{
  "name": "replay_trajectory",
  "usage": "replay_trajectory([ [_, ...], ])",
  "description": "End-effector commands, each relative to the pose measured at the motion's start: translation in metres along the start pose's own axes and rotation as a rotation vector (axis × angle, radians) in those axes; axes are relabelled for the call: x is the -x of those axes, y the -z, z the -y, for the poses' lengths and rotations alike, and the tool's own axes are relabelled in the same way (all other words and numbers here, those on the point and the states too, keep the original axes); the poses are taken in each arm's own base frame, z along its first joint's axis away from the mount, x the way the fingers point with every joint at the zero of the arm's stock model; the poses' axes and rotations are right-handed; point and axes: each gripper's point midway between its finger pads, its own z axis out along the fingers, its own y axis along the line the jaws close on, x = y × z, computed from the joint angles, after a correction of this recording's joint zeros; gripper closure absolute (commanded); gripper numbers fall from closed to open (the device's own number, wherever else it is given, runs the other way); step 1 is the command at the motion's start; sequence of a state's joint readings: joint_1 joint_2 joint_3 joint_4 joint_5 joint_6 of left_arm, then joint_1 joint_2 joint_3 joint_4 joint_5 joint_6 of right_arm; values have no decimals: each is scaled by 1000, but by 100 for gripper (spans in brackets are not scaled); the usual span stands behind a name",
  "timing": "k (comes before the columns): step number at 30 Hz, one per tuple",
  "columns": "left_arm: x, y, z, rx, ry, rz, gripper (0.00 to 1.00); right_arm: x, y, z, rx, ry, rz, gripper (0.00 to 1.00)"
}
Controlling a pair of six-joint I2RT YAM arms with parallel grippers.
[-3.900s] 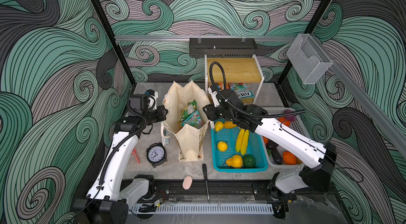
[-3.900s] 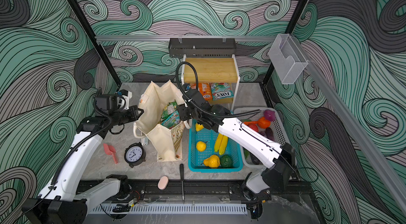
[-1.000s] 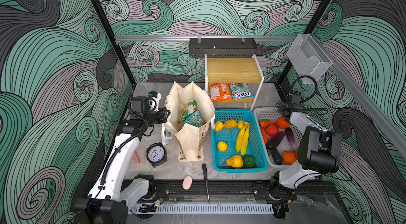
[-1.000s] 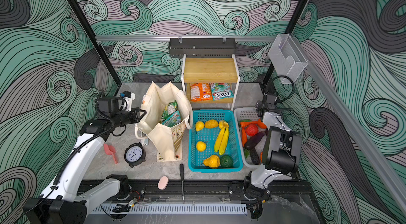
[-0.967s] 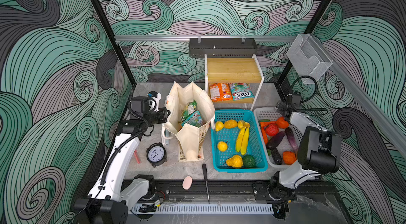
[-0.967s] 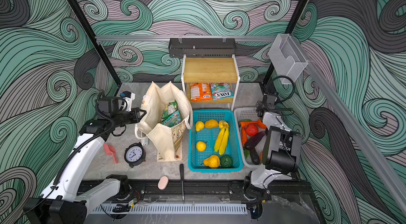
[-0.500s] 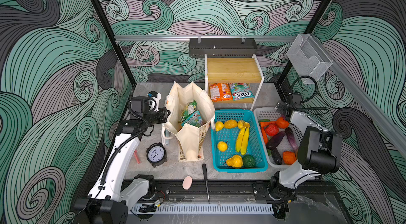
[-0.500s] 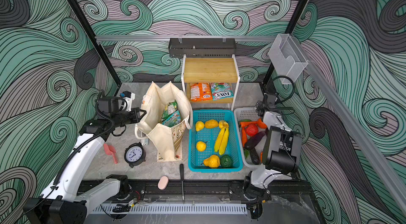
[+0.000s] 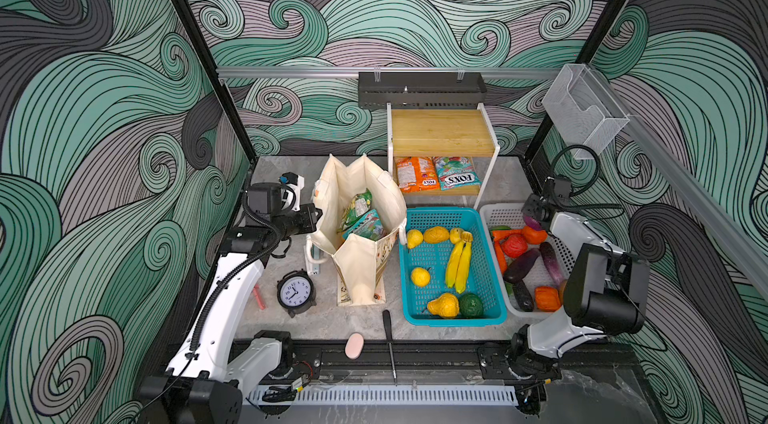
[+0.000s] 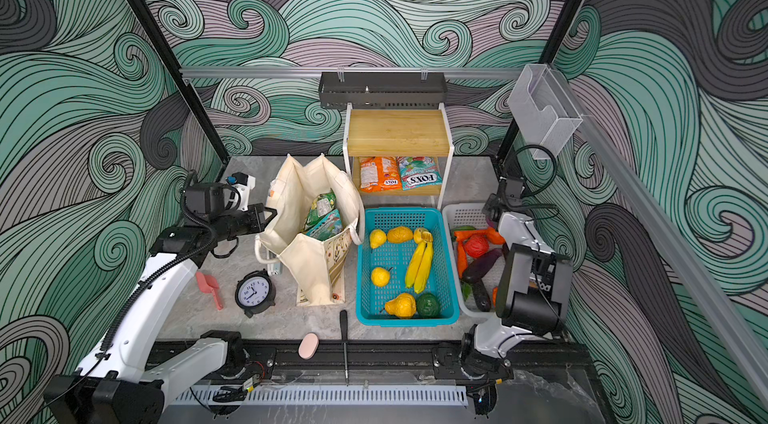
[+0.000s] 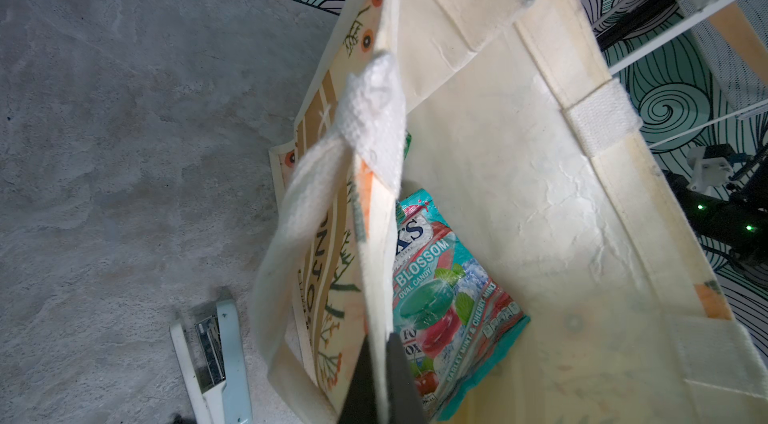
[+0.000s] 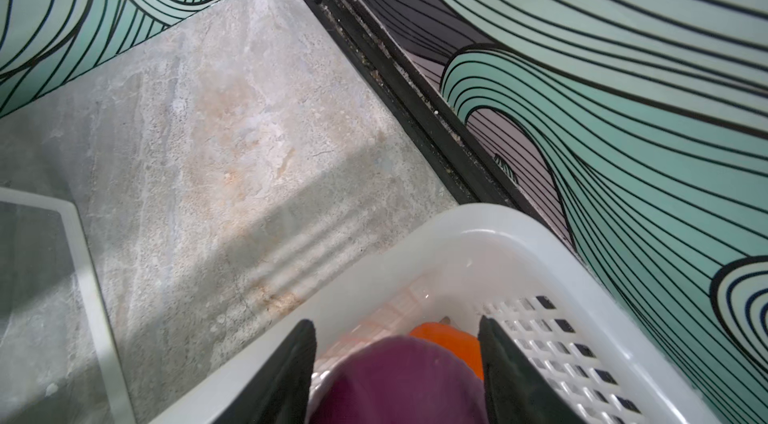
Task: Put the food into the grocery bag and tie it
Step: 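Lower the right gripper onto the purple onion and close on it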
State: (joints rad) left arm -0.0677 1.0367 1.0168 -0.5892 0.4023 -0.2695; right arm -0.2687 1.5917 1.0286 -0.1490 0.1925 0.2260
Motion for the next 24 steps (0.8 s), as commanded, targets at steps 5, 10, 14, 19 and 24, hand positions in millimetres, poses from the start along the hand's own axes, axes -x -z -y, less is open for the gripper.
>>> replay_trajectory([
  [5, -2, 3, 1, -3, -13, -5, 100, -15, 21, -9, 83, -35, -53, 41],
  [10, -2, 4, 1, -2, -16, -2, 100, -21, 32, -20, 157, -61, -76, 43],
  [14, -2, 5, 2, -2, -17, 1, 100, -29, 33, -23, 182, -67, -104, 40],
  [19, -2, 6, 2, -6, -16, 0, 100, -40, 40, -35, 253, -72, -161, 25],
  [24, -3, 6, 3, -11, -17, 2, 100, -52, 27, -34, 234, -64, -214, 19],
])
